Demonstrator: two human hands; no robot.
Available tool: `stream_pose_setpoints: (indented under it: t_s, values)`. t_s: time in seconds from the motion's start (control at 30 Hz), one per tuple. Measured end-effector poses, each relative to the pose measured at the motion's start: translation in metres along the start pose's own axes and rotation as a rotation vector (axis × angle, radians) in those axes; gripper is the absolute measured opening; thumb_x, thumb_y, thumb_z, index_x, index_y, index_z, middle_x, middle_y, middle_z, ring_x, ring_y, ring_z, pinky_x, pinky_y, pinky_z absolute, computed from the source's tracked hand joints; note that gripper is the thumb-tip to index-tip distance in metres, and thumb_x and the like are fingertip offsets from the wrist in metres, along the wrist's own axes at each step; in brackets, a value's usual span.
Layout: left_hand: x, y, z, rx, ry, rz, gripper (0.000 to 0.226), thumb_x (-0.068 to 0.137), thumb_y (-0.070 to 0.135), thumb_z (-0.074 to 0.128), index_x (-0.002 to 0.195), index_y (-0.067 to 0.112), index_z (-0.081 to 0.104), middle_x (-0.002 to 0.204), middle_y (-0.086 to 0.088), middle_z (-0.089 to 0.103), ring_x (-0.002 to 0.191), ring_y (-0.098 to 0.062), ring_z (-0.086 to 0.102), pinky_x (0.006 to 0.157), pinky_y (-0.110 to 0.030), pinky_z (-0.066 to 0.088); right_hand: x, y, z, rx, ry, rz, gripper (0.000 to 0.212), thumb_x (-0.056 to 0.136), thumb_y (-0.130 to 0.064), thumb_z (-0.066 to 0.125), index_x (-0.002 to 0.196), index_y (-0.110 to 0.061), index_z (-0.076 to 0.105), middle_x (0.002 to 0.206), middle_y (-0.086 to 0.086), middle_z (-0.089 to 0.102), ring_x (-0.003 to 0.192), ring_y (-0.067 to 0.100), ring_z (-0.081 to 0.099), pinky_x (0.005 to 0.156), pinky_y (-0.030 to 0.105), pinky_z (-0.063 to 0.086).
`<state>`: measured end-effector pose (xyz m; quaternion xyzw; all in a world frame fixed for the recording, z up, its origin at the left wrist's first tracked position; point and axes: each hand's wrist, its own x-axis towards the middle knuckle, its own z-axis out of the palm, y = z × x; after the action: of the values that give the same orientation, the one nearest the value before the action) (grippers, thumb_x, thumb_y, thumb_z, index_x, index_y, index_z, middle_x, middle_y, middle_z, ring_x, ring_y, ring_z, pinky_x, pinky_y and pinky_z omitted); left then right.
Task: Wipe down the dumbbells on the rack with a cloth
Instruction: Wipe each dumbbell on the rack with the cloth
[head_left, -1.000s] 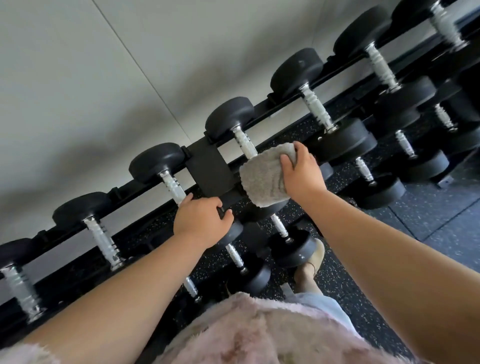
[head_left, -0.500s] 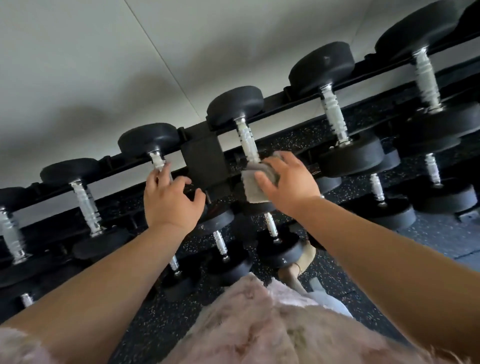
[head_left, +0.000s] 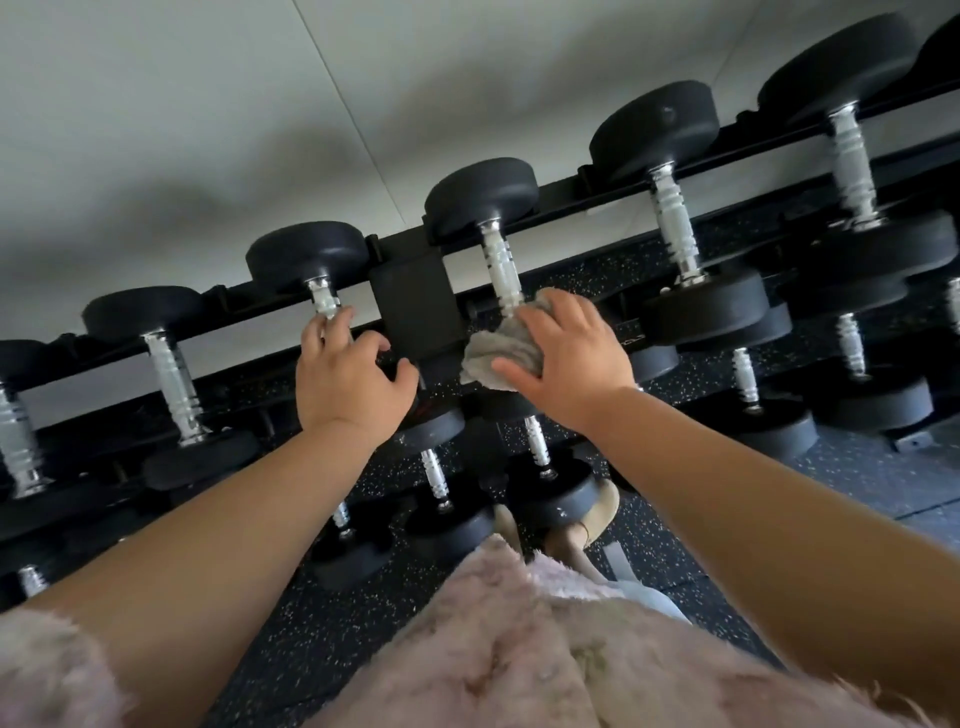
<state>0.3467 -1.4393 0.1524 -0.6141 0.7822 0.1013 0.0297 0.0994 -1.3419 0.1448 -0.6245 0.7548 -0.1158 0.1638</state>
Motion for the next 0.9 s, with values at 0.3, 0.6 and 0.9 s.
stream_pose_setpoints:
  t_s: [0.3, 0.6, 0.9]
  values:
    - [-0.001, -0.002, 0.001, -0.001, 0.014, 0.068, 0.039, 0.092, 0.054, 0.055, 0.113, 0.028, 0.074, 0.163, -0.002, 0.041, 0.154, -0.03, 0.023, 0.124, -0.047, 0.028, 0.006, -0.016, 0.001, 0.828, 0.006, 0.888, 0.061, 0.1, -0.064, 0.04, 0.15, -0.028, 0.037, 0.136, 0.006, 0.055, 0.106, 0.025, 0.06, 0.084, 0.04, 0.053]
    - [-0.002, -0.001, -0.001, -0.013, 0.025, 0.082, 0.037, 0.093, 0.052, 0.056, 0.109, 0.026, 0.075, 0.157, -0.001, 0.047, 0.151, -0.027, 0.026, 0.121, -0.045, 0.029, -0.018, -0.04, 0.02, 0.415, 0.044, 0.631, 0.093, 0.086, -0.078, 0.049, 0.159, -0.032, 0.014, 0.163, 0.003, 0.018, 0.152, 0.027, 0.011, 0.119, 0.048, 0.028]
    - [0.0, -0.003, 0.004, 0.015, 0.053, 0.1, 0.037, 0.091, 0.052, 0.057, 0.107, 0.024, 0.076, 0.152, -0.001, 0.052, 0.148, -0.028, 0.032, 0.118, -0.047, 0.033, -0.01, -0.04, 0.026, 0.486, 0.104, 0.633, 0.064, 0.096, -0.068, 0.037, 0.15, -0.033, 0.031, 0.156, 0.008, 0.029, 0.144, 0.033, 0.031, 0.112, 0.053, 0.043]
